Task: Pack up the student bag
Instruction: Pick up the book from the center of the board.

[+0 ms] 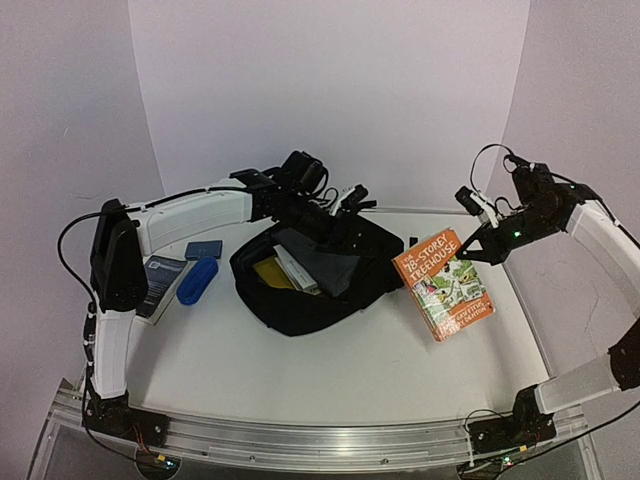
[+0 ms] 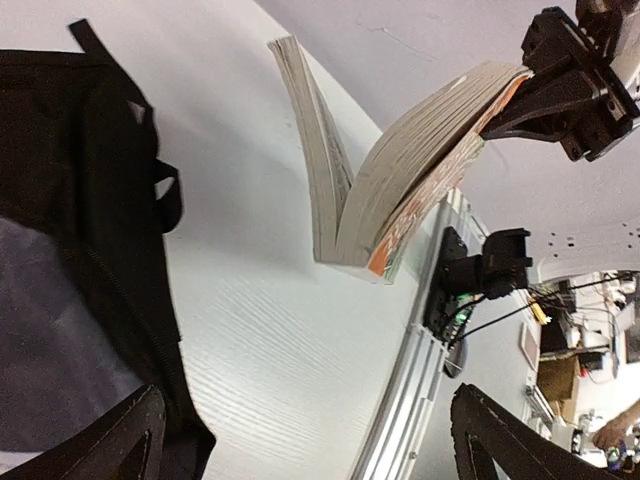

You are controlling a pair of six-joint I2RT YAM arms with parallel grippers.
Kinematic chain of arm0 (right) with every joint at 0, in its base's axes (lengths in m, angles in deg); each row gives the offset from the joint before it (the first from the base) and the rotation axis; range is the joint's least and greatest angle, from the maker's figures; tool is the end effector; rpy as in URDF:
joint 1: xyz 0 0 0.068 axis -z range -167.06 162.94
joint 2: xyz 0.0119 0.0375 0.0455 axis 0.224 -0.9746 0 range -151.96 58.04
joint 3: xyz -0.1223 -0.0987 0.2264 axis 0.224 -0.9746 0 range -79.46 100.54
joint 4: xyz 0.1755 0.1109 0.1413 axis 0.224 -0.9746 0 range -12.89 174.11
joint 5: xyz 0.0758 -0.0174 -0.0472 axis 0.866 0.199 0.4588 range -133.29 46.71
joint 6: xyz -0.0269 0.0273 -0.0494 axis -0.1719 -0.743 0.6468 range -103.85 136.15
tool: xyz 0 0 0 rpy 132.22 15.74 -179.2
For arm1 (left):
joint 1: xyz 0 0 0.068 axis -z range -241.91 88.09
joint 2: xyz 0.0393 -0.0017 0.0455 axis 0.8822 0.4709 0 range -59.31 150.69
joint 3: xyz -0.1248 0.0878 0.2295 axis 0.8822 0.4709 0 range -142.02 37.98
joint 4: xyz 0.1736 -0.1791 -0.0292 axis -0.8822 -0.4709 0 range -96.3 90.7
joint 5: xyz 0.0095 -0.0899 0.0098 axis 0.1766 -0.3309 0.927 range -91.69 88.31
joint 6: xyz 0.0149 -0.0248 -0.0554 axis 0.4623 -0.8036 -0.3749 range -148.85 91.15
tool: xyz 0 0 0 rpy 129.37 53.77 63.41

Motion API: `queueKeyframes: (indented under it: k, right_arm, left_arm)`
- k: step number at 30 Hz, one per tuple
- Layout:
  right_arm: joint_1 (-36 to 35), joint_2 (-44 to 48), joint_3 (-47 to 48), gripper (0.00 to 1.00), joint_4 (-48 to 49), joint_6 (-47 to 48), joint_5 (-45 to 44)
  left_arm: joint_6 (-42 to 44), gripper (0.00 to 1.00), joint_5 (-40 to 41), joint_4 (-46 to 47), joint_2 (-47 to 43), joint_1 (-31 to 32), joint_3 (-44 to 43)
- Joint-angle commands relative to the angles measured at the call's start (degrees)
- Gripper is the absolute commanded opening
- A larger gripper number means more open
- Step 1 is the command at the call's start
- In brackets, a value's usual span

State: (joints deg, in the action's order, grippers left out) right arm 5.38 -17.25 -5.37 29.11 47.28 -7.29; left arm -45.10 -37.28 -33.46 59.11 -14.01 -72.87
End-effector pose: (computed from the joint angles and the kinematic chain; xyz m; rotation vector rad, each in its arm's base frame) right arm 0.2441 0.0605 0.3332 -1.0097 2.1668 0.6090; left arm 0.2952 -0.3680 0.3019 1.0082 2.2638 -1.2509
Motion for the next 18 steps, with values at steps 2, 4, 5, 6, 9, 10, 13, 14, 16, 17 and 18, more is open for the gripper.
queueKeyframes:
  k: [2,4,5,6,9,10,13,14,16,17,18]
  right_arm:
    - [-2.4,1.8,5.3,0.0,3.0,-4.3,5.6]
    - [-3.7,1.5,6.3,0.0,4.8,-6.1,5.8]
    - [-4.5,1.2,6.8,0.0,5.2,-6.4,5.9]
    - [-5.3,0.8,7.3,0.0,5.5,-6.6,6.0]
    - [-7.6,-0.3,8.4,0.0,6.3,-6.4,6.0]
    - [-8.4,-0.5,8.5,0.0,6.4,-6.1,5.9]
    - [-10.9,-1.3,8.6,0.0,7.0,-4.7,5.3]
    - [-11.7,-1.6,8.7,0.0,7.3,-4.5,5.3]
    - [-13.6,-2.4,9.3,0.0,8.0,-4.3,5.1]
    - [-14.5,-2.8,9.6,0.0,8.4,-4.3,5.1]
    - [-15.2,-3.2,9.9,0.0,8.8,-4.3,5.0]
  left_arm:
    - [-0.1,1.0,-12.9,0.2,4.9,0.9,-7.2]
    - [-0.8,1.0,-14.6,1.7,5.6,1.4,-7.1]
    - [-1.3,1.0,-15.2,2.4,5.8,1.6,-6.8]
    - [-1.5,1.0,-15.5,2.8,6.0,1.7,-6.8]
    - [-1.3,1.0,-15.6,2.8,6.5,2.3,-7.5]
    - [-1.4,1.0,-15.7,2.8,6.5,2.3,-7.8]
    - [-1.3,0.97,-15.8,2.5,6.1,2.3,-8.3]
    - [-1.2,0.96,-15.9,2.5,6.0,2.3,-8.4]
    - [-1.0,0.91,-16.4,2.3,5.7,2.3,-8.4]
    - [-1.1,0.88,-16.7,2.1,5.7,2.4,-8.4]
    - [-1.2,0.84,-16.8,2.0,5.6,2.4,-8.4]
